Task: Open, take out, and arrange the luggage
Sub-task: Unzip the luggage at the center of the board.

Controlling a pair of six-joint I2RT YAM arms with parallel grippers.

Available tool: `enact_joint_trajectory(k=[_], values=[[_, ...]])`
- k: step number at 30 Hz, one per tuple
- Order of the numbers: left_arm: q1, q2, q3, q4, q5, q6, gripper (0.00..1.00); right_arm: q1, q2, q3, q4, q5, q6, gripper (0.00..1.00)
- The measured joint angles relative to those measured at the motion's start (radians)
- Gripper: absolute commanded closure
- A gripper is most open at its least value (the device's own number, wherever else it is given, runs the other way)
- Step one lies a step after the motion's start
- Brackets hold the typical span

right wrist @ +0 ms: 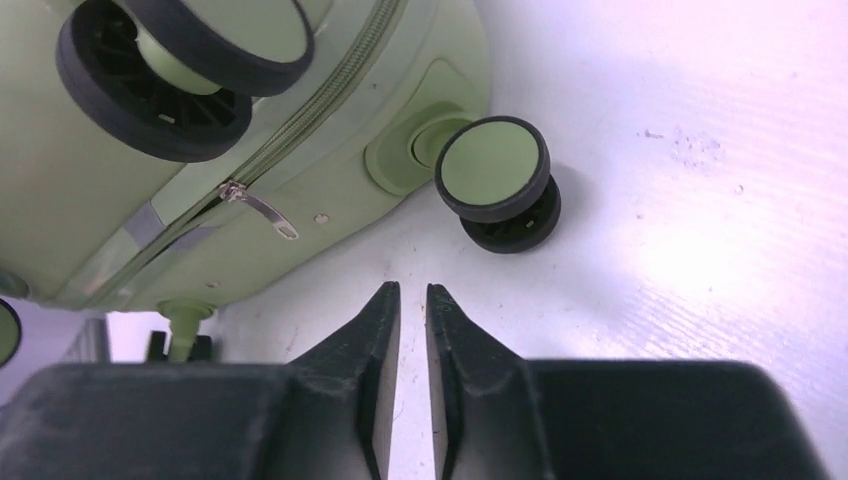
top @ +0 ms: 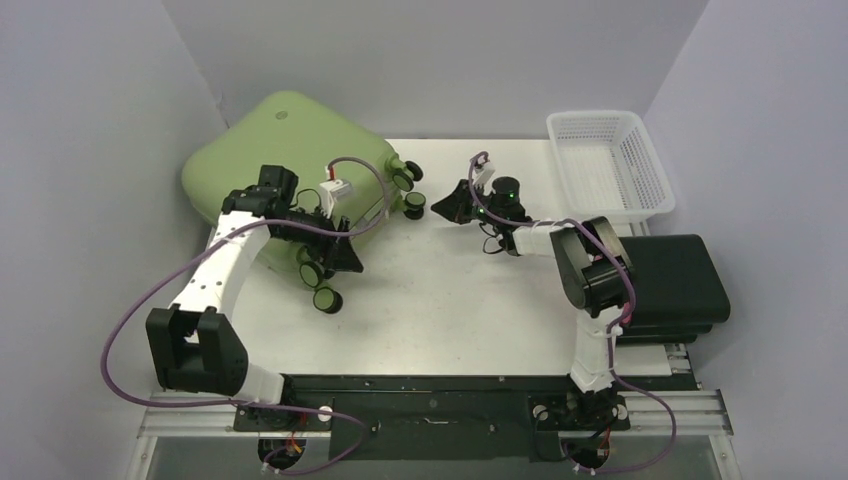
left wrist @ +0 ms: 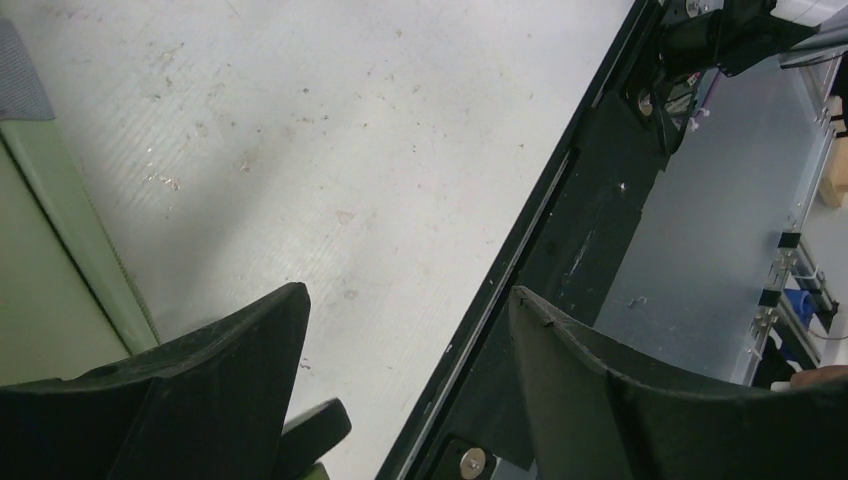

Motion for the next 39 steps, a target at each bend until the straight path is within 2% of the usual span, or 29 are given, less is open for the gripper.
enact_joint_trajectory(k=[4, 8, 9, 12, 14, 16, 21, 25, 33, 39], values=[[0.050, 0.000, 0.062, -0.089, 0.006, 0.014, 0.28, 0.017, -0.025, 0.027, -0.065, 0.011, -0.084, 0.67], [0.148, -0.002, 0.122, -0.193, 0.052, 0.028, 0.09, 0.011, -0.025, 0.164, -0.189, 0.012, -0.132, 0.57], [0.176, -0.005, 0.139, -0.198, 0.050, 0.031, 0.00, 0.005, -0.025, 0.214, -0.234, 0.013, -0.152, 0.54], [0.280, -0.016, 0.220, -0.179, 0.053, -0.005, 0.03, -0.009, -0.027, 0.361, -0.371, 0.023, -0.257, 0.44], [0.323, -0.045, 0.253, -0.124, 0.042, -0.071, 0.04, -0.014, -0.039, 0.442, -0.478, 0.044, -0.353, 0.27], [0.362, -0.092, 0.264, -0.036, 0.007, -0.152, 0.04, -0.016, -0.055, 0.492, -0.565, 0.066, -0.427, 0.20], [0.472, -0.192, 0.269, 0.178, -0.211, -0.384, 0.04, -0.001, -0.066, 0.650, -0.788, 0.085, -0.597, 0.18], [0.520, -0.167, 0.282, 0.236, -0.390, -0.489, 0.04, 0.033, -0.061, 0.800, -0.954, 0.113, -0.707, 0.17], [0.533, -0.051, 0.287, 0.233, -0.751, -0.580, 0.04, 0.134, -0.005, 0.969, -1.153, 0.203, -0.855, 0.18], [0.552, -0.048, 0.286, 0.240, -0.894, -0.603, 0.04, 0.182, 0.095, 1.023, -1.263, 0.221, -0.898, 0.19]])
